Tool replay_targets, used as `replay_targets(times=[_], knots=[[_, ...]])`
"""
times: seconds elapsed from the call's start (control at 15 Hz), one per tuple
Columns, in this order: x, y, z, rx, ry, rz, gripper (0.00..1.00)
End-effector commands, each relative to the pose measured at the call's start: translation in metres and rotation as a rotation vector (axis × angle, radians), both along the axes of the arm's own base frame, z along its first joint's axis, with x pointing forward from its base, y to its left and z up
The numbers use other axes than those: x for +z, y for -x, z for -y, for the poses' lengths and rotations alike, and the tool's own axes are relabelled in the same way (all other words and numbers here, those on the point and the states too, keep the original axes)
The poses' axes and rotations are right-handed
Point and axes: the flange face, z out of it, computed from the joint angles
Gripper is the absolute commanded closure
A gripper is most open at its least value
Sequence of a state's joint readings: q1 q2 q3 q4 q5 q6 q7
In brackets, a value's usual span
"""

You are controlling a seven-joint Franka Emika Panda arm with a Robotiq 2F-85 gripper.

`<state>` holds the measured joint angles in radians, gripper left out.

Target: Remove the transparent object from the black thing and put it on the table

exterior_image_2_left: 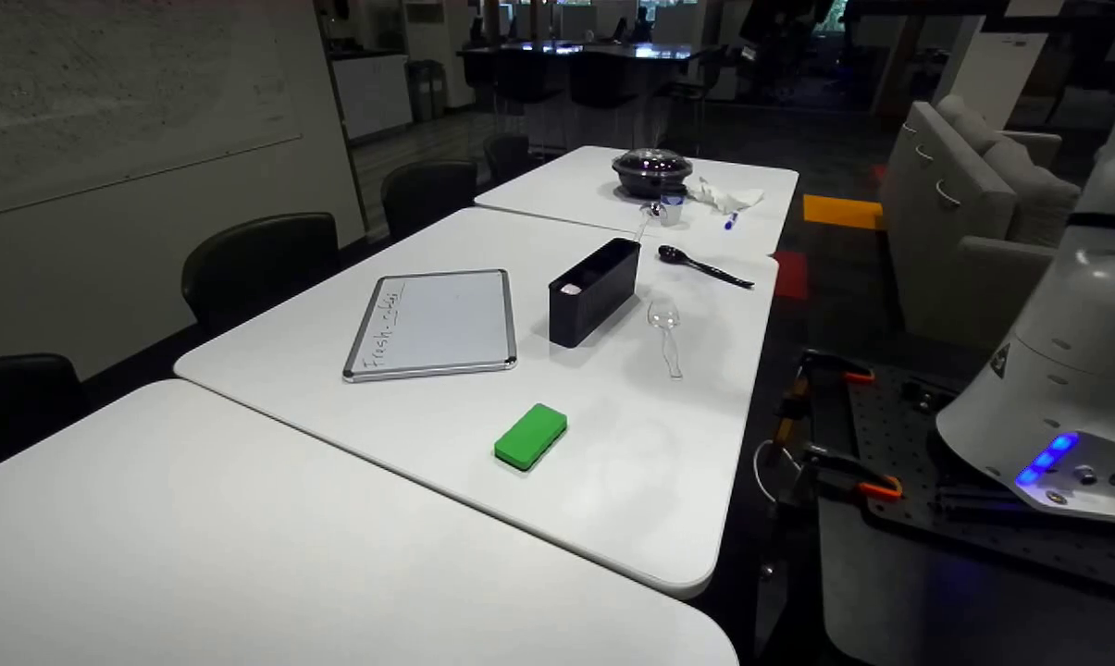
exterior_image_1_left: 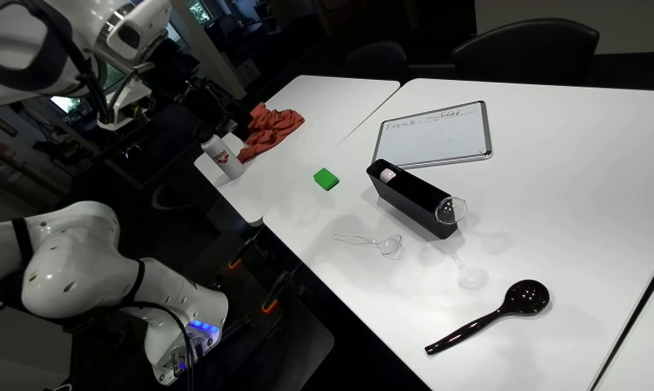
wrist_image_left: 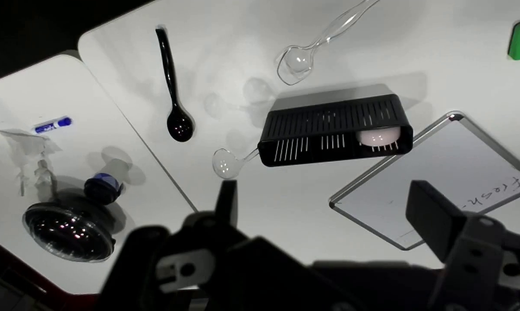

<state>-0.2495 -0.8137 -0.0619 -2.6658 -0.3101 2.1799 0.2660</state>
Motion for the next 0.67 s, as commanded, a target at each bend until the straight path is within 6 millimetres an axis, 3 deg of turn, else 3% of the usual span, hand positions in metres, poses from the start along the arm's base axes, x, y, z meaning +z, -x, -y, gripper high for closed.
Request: replay_targets(times=[0.0,0.27,0.6], knots=[[-0.026,-0.056,0.014,-0.170,-0.002,0.088,0.00],[-0.062,-0.109,0.035,-0.364,-0.030,0.201,0.00],[-0.103,-0.149,0.096,-0.622,0.001,0.296,0.00]])
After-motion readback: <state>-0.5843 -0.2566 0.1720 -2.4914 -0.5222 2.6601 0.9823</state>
